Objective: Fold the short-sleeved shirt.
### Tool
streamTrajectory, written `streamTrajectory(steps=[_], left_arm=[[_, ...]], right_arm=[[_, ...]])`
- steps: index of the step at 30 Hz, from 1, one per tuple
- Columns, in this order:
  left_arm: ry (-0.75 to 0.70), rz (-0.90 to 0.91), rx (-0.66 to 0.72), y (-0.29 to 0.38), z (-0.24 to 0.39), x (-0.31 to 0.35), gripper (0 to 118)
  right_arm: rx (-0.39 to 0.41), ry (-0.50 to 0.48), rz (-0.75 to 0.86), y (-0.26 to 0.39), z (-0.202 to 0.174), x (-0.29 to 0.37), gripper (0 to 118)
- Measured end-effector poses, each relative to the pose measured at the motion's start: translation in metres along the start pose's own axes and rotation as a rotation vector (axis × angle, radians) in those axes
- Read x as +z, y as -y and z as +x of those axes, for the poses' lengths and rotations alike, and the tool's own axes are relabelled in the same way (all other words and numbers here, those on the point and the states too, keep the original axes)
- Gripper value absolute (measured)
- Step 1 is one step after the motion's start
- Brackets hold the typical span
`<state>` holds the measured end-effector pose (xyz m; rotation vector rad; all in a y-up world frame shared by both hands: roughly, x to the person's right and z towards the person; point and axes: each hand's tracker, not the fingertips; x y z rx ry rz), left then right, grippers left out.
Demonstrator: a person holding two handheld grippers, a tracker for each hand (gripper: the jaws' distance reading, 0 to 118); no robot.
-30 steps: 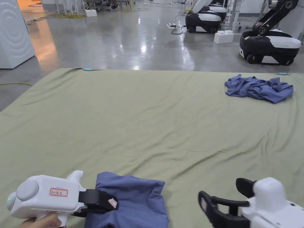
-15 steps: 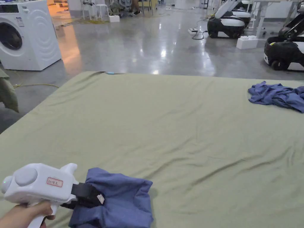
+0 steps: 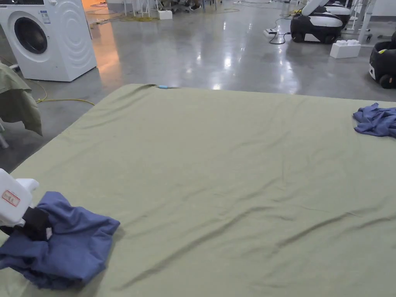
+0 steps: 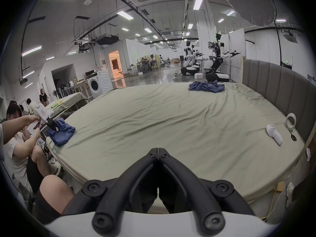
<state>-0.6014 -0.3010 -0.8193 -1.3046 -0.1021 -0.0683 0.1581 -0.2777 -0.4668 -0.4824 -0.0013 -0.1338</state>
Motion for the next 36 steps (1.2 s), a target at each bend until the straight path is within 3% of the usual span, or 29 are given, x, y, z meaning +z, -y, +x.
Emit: streamTrajectory(steps=[4, 9, 10, 11, 13, 18, 20, 24, 27, 30, 31, 32, 33, 34, 36], left_arm=[[-0.105, -0.035, -0.023, -0.007, -0.011, -0.002, 36], [-0.119, -0.015, -0.031, 0.001, -0.01, -0.004, 36], [-0.118, -0.001, -0.033, 0.004, -0.01, -0.002, 41], [-0.128, 0.012, -0.024, 0.006, -0.008, 0.001, 54], [-0.175, 0.061, 0.005, 0.011, -0.015, 0.013, 117], [-0.176, 0.252, 0.127, 0.031, -0.052, 0.067, 118], [-0.07, 0.367, 0.144, 0.044, -0.056, 0.095, 118], [0.28, 0.599, 0.179, 0.084, 0.004, 0.156, 118], [0.514, 0.692, 0.113, 0.115, 0.07, 0.182, 118], [0.44, 0.895, -0.011, 0.157, 0.154, 0.208, 118], [0.472, 0.926, -0.031, 0.169, 0.18, 0.21, 100], [0.531, 0.95, -0.039, 0.178, 0.204, 0.209, 62], [0.568, 0.979, 0.0, 0.176, 0.203, 0.196, 4], [0.567, 1.023, 0.03, 0.183, 0.224, 0.187, 0], [0.558, 0.969, -0.077, 0.188, 0.264, 0.172, 0]], right_arm=[[0.013, -0.015, -0.013, -0.008, -0.01, -0.009, 2], [0.021, -0.03, -0.01, -0.014, -0.011, -0.011, 2], [0.025, -0.029, -0.009, -0.016, -0.016, -0.012, 2], [0.027, -0.03, -0.008, -0.018, -0.017, -0.011, 2], [0.022, -0.039, 0.001, -0.02, -0.014, -0.006, 2], [0.018, -0.046, 0.039, -0.022, -0.016, 0.01, 2], [0.005, -0.056, 0.056, -0.021, -0.013, 0.017, 2], [-0.004, -0.066, 0.079, -0.022, -0.013, 0.033, 2], [-0.001, -0.072, 0.095, -0.017, -0.006, 0.043, 2], [0.01, -0.071, 0.108, -0.021, -0.009, 0.056, 2], [0.015, -0.068, 0.112, -0.022, -0.011, 0.061, 2], [0.022, -0.062, 0.115, -0.023, -0.012, 0.065, 2], [0.025, -0.058, 0.117, -0.023, -0.012, 0.069, 2], [0.027, -0.055, 0.117, -0.024, -0.015, 0.072, 2], [0.031, -0.04, 0.124, -0.024, -0.018, 0.077, 2]])
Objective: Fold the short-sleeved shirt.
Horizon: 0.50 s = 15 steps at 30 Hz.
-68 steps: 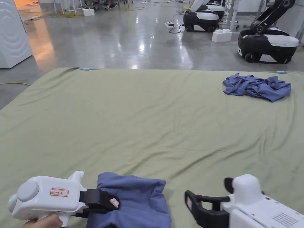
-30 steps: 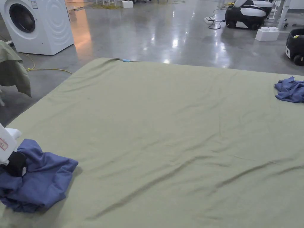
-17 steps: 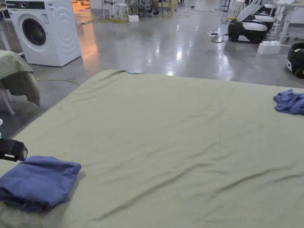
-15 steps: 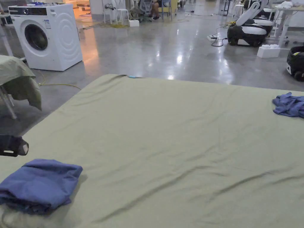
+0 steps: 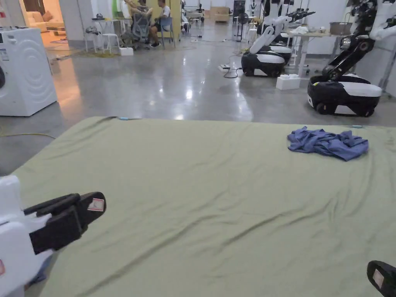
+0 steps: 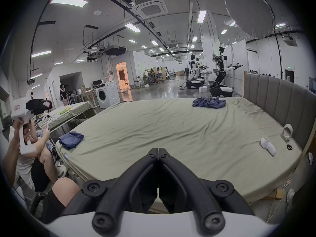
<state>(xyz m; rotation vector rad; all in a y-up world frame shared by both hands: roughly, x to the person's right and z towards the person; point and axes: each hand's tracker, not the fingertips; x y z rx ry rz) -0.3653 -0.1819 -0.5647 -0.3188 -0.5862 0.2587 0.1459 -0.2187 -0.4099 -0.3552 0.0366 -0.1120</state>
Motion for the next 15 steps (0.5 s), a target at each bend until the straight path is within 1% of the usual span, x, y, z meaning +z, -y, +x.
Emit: streamTrajectory(steps=[1, 2, 3, 4, 5, 6, 8, 9, 11, 12, 13, 15], left_arm=[[-0.018, -0.005, -0.043, 0.01, 0.012, -0.006, 0], [-0.037, 0.006, -0.045, 0.022, 0.024, -0.015, 0], [-0.018, -0.014, -0.051, 0.029, 0.03, -0.024, 0], [0.024, -0.04, -0.021, 0.036, 0.033, -0.033, 0], [0.024, -0.034, -0.008, 0.041, 0.049, -0.032, 0], [-0.007, -0.019, -0.042, 0.047, 0.053, -0.035, 0], [-0.129, -0.05, -0.216, 0.05, 0.057, -0.04, 0], [-0.154, -0.06, -0.217, 0.053, 0.073, -0.039, 0], [-0.141, -0.071, -0.15, 0.058, 0.067, -0.045, 0], [-0.14, -0.069, -0.147, 0.06, 0.063, -0.047, 0], [-0.185, -0.081, -0.149, 0.059, 0.075, -0.045, 0], [-0.219, -0.112, -0.166, 0.056, 0.071, -0.051, 0]], right_arm=[[-0.002, 0.0, 0.003, 0.0, 0.0, 0.002, 2], [-0.009, 0.001, 0.01, -0.001, -0.002, 0.004, 2], [-0.011, 0.001, 0.012, -0.002, -0.004, 0.005, 2], [-0.009, 0.003, 0.016, -0.002, -0.007, 0.007, 2], [-0.004, 0.009, 0.018, -0.002, -0.009, 0.008, 2], [-0.001, 0.01, 0.019, 0.0, -0.007, 0.007, 2], [0.008, 0.018, 0.012, 0.001, -0.01, 0.005, 2], [0.012, 0.016, 0.014, 0.001, -0.011, 0.005, 2], [0.002, 0.014, 0.01, 0.002, -0.013, 0.001, 2], [-0.009, 0.016, 0.005, 0.001, -0.014, -0.001, 2], [-0.022, 0.026, 0.003, 0.001, -0.014, -0.003, 2], [-0.057, 0.046, 0.002, -0.001, -0.014, -0.008, 2]])
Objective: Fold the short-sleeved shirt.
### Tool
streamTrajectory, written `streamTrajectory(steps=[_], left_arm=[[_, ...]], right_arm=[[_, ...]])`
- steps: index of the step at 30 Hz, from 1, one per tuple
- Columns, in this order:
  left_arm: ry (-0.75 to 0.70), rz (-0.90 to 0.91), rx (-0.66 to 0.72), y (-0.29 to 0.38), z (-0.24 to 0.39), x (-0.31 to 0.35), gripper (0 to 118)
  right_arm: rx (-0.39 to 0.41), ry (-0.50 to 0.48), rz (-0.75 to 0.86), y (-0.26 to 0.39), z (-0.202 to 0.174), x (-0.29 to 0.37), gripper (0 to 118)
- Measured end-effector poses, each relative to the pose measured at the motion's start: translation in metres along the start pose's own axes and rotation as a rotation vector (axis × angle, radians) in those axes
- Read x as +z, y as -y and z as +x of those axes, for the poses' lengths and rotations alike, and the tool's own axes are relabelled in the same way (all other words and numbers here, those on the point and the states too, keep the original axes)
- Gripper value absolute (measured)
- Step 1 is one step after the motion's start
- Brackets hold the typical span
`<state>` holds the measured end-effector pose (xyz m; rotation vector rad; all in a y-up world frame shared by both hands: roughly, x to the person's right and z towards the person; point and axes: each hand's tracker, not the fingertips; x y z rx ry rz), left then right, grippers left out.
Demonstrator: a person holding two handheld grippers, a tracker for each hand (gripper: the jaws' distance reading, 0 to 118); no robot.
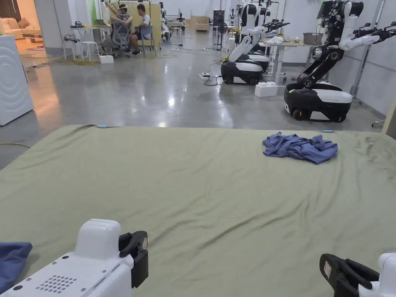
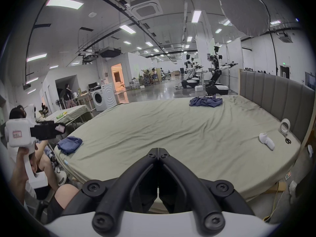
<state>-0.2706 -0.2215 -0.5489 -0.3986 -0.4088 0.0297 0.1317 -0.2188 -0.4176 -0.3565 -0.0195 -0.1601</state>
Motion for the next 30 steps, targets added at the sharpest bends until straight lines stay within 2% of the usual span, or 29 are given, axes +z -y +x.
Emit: streamTrajectory(steps=[3, 6, 9, 12, 15, 19, 23, 25, 28, 30], left_arm=[[0.06, -0.056, 0.069, -0.009, -0.003, -0.007, 0], [0.019, -0.115, 0.049, -0.02, -0.003, -0.016, 0], [0.003, -0.101, 0.056, -0.028, -0.006, -0.022, 0], [-0.066, -0.128, 0.08, -0.032, 0.0, -0.018, 0], [-0.027, -0.087, 0.136, -0.03, -0.002, -0.014, 0], [-0.086, -0.085, 0.103, -0.031, 0.004, -0.01, 0], [-0.178, -0.04, -0.012, -0.035, 0.013, -0.002, 0], [-0.141, -0.016, -0.021, -0.036, 0.013, 0.001, 0], [-0.04, 0.007, 0.04, -0.039, 0.009, 0.004, 0], [-0.068, 0.04, 0.031, -0.041, 0.01, 0.009, 0]], right_arm=[[-0.051, 0.036, -0.023, -0.01, 0.001, -0.007, 2], [-0.086, 0.062, -0.063, -0.022, 0.003, -0.013, 2], [-0.057, 0.087, -0.046, -0.029, -0.002, -0.013, 2], [-0.062, 0.098, -0.043, -0.033, -0.004, -0.01, 2], [-0.06, 0.088, -0.029, -0.033, -0.005, -0.008, 2], [-0.051, 0.088, -0.032, -0.033, -0.005, -0.006, 2], [-0.055, 0.085, -0.028, -0.033, -0.004, -0.004, 2], [-0.056, 0.085, -0.027, -0.033, -0.004, -0.004, 2], [-0.057, 0.082, -0.026, -0.032, -0.004, -0.003, 2], [-0.053, 0.086, -0.027, -0.032, -0.004, -0.003, 2]])
